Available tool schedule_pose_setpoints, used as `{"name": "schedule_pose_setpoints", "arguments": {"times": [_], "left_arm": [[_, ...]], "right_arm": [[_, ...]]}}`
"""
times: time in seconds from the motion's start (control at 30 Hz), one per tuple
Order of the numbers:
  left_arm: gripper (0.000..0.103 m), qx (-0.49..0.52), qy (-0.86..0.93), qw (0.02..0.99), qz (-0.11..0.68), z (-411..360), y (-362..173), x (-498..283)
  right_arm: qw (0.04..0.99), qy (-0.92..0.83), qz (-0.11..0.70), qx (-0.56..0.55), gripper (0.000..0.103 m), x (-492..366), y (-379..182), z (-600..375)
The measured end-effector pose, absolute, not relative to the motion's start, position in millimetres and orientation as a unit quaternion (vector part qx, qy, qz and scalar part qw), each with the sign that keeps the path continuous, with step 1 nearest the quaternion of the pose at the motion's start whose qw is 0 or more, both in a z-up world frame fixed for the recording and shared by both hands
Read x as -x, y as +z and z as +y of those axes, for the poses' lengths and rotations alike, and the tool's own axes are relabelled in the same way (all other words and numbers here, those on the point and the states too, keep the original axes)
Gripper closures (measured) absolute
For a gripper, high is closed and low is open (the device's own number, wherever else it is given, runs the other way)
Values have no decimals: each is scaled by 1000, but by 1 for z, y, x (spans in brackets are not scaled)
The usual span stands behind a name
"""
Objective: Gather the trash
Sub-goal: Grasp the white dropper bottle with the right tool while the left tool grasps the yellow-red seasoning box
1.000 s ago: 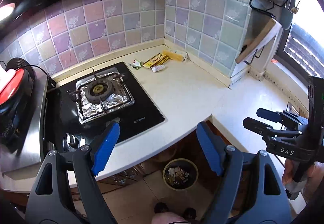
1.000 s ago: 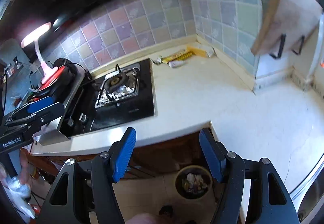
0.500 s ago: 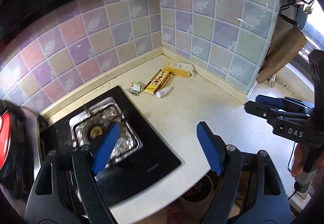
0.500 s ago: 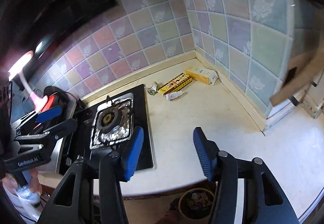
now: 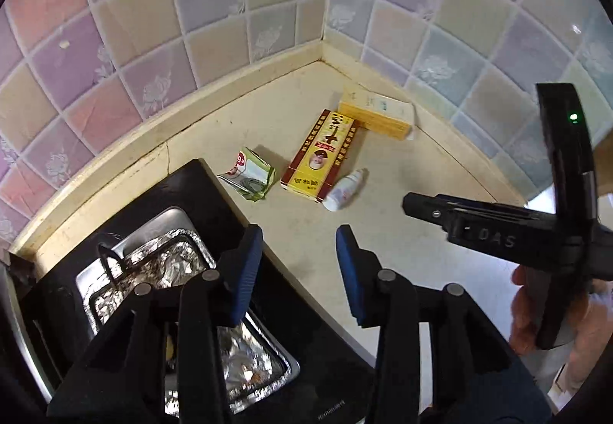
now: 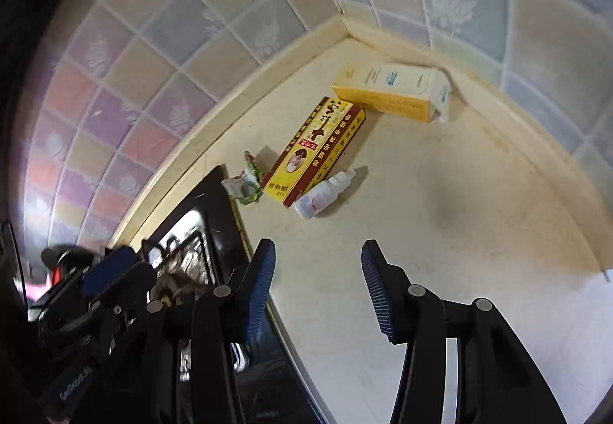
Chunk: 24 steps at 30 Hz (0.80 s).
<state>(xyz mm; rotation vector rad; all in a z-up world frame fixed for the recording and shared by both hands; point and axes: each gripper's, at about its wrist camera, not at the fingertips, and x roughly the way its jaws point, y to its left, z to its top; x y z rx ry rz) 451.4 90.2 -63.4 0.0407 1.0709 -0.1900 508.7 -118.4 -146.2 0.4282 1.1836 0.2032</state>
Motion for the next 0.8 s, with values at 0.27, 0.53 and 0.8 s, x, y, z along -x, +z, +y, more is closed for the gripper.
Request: {"name": "schedule_pose_setpoints", "arguments": {"times": [0.27, 0.53, 0.8], "left_arm": [[72, -18, -104, 843, 528, 104, -99, -496], [72, -11, -107, 839, 533, 107, -112, -518], [70, -8, -129, 830, 542, 88, -122, -538]], "right_arm": [[766, 61, 594, -236, 61, -573, -216, -100], [747, 46, 620, -236, 65, -600, -251, -82], [760, 35, 615, -206, 77, -603, -263, -80]]}}
